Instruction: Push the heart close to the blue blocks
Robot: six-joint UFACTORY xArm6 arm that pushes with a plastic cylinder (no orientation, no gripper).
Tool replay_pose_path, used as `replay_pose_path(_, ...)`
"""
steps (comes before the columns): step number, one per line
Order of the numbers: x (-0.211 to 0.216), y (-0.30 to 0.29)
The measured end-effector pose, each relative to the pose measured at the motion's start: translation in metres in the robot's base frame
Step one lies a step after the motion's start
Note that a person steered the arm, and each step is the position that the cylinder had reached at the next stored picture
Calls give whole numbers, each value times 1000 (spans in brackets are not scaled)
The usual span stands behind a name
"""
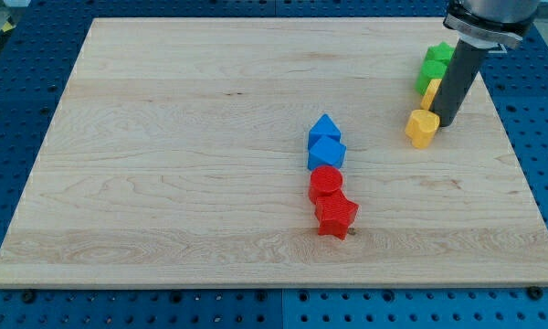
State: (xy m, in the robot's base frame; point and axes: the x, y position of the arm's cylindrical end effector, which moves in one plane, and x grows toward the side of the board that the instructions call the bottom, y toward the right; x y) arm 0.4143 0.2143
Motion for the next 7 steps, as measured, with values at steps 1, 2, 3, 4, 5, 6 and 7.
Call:
replay_pose_path(1,4,18)
replay_pose_path(2,7,18)
replay_pose_path(3,7,18)
replay_pose_path(4,8,18)
replay_pose_path(5,12,9)
replay_pose_path(6,12,-23)
replay_pose_path(7,12,-27)
